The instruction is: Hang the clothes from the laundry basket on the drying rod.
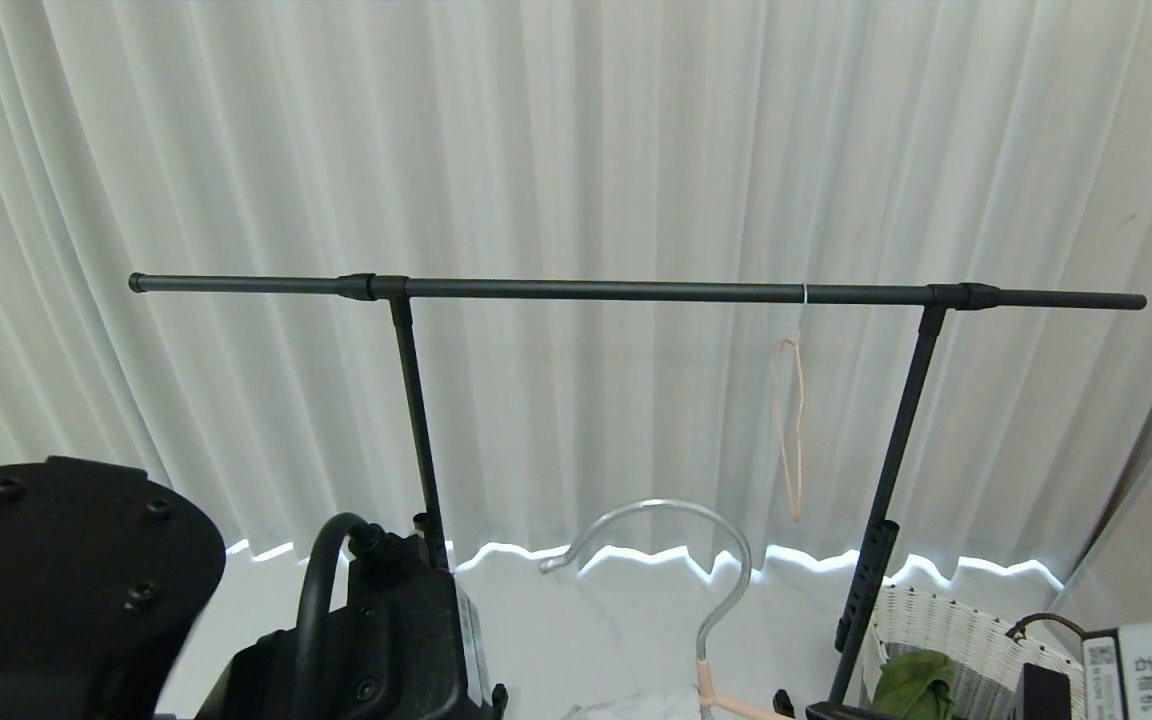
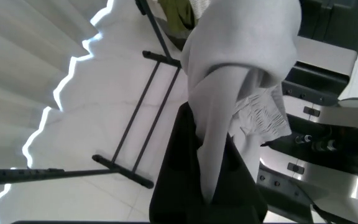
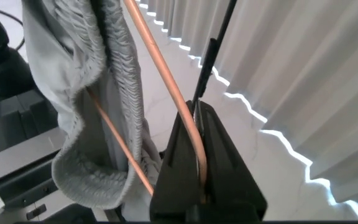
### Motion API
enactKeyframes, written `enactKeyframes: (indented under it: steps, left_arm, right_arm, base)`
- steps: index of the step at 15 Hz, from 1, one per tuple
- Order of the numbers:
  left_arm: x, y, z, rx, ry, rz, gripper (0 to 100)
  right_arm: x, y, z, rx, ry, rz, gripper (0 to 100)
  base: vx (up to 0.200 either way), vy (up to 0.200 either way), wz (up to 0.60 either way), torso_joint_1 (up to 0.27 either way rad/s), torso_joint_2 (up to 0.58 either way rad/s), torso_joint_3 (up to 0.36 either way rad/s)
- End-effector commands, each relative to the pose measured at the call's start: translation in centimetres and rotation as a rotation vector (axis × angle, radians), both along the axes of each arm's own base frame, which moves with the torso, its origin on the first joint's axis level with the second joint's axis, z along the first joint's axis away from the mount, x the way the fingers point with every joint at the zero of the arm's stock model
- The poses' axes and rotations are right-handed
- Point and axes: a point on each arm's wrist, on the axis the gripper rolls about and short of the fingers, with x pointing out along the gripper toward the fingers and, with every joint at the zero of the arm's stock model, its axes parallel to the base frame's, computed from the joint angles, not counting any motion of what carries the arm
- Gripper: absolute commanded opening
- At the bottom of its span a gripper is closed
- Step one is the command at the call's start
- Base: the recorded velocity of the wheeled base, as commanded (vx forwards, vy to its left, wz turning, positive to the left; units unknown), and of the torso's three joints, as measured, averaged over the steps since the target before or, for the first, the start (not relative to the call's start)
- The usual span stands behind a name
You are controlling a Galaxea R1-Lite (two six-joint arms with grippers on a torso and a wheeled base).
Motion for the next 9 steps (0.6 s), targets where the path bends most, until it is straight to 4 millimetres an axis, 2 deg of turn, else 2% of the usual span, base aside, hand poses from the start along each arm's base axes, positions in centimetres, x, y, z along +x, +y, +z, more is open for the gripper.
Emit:
enactKeyframes:
  steps: [1,7,9]
  left_arm:
    - [0.0,0.0,0.0,-0.003,-0.003,0.001,0]
    - [-0.2,1.0,-0.4,0.071,-0.108,0.135,0]
    - [0.2,1.6,-0.7,0.138,-0.183,0.268,0]
  right_arm:
    - [0.0,-0.1,-0.3,-0.018,0.001,0.001,100]
    - [2.0,-0.9,-0.2,-0.02,-0.004,-0.128,100]
    - [2.0,-1.1,-0.2,-0.019,-0.002,-0.125,100]
  base:
    - [0.0,0.0,0.0,0.0,0.0,0.0]
    - [0.0,0.0,0.0,0.0,0.0,0.0]
    - [0.0,0.0,0.0,0.0,0.0,0.0]
